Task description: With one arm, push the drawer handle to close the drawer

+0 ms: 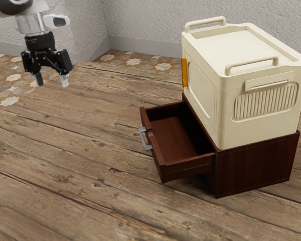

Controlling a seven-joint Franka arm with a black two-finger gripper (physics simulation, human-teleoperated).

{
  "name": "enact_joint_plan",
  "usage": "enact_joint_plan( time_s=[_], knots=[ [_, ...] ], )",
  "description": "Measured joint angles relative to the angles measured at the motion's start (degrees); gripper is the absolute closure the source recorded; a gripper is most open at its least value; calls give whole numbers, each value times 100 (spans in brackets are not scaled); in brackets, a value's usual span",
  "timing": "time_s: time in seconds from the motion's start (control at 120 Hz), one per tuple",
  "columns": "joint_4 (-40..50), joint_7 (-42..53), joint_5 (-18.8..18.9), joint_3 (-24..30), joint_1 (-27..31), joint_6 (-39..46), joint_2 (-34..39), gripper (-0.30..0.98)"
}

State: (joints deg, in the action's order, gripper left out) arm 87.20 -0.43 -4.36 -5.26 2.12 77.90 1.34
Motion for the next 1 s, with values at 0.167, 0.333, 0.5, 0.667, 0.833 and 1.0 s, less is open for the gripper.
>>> enact_joint_plan(
  time_s=[0.167,0.333,0.5,0.667,0.833,1.0],
  knots=[
    [966,37,103,55,262,747,134,0],
    [2751,342,643,-826,-1571,2229,475,1],
    [3349,1122,920,-1506,-2361,3667,193,16],
    [3381,1760,991,-1142,-2101,4445,6,37],
    [3221,2176,870,-839,-2117,4762,-331,48],
    [3087,2443,618,-508,-2387,4852,-508,53]
  ],
)
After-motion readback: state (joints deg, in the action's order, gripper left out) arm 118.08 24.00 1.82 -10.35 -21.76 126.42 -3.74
